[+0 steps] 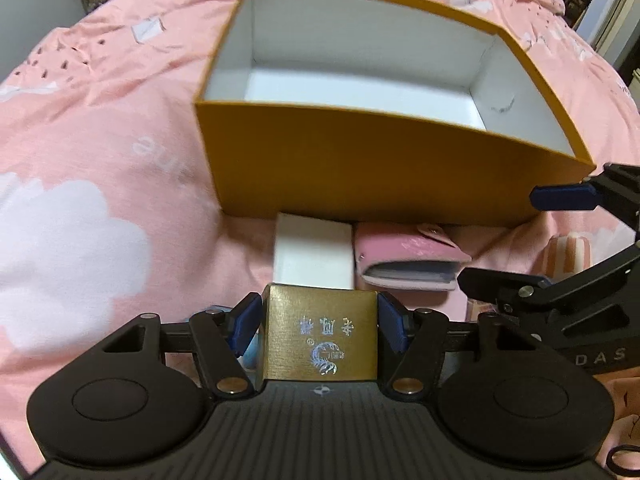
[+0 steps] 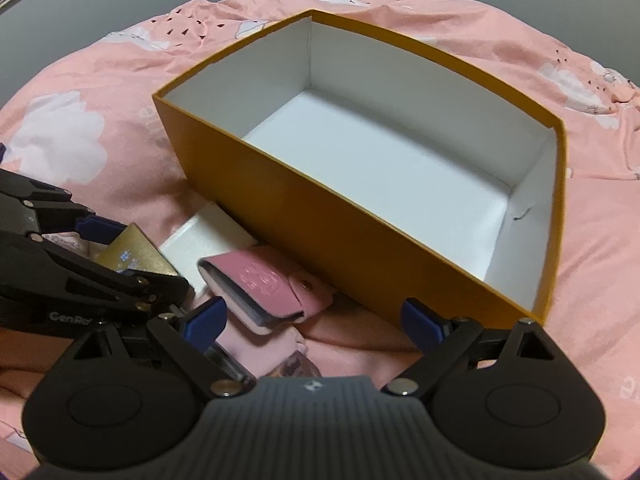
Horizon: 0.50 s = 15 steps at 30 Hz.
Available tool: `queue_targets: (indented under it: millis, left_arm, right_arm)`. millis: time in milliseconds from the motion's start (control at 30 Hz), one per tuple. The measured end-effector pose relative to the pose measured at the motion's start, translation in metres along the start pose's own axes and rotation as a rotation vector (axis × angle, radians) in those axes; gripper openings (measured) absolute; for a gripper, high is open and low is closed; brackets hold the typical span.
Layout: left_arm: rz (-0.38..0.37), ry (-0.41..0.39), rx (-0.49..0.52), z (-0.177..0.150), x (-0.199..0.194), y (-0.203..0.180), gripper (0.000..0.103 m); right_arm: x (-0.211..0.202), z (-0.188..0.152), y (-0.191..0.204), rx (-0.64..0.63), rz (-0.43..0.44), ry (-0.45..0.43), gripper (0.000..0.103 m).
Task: Organize objects
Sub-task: 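Lift the gold box with the left gripper while the right gripper approaches the white case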
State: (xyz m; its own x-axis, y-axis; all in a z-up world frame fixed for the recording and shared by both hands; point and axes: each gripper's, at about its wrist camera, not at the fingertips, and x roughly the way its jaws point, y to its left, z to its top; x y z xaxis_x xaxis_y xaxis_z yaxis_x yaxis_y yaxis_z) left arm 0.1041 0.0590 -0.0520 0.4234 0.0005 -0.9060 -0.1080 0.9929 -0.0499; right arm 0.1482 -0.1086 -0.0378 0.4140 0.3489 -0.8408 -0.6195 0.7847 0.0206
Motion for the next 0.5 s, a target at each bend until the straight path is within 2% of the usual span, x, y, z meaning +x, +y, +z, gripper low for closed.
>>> queue_targets:
  millis: [233,367,500]
  left_arm:
    - [0.022,-0.097,-0.062,0.005,-0.026,0.023,0.071]
    - [0.027,-0.126,-0.085,0.008,-0.033,0.035,0.071]
    - [0.023,-0.143,-0.105,0.008,-0.038,0.047,0.071]
  right_arm:
    - [0.003,0.015,0.008,0.024,0.075,-0.006,0.094]
    - [0.009,0.025,0.017,0.052,0.145,0.022,0.084]
    - [0.019,0.035,0.026,0.084,0.208,0.060,0.082]
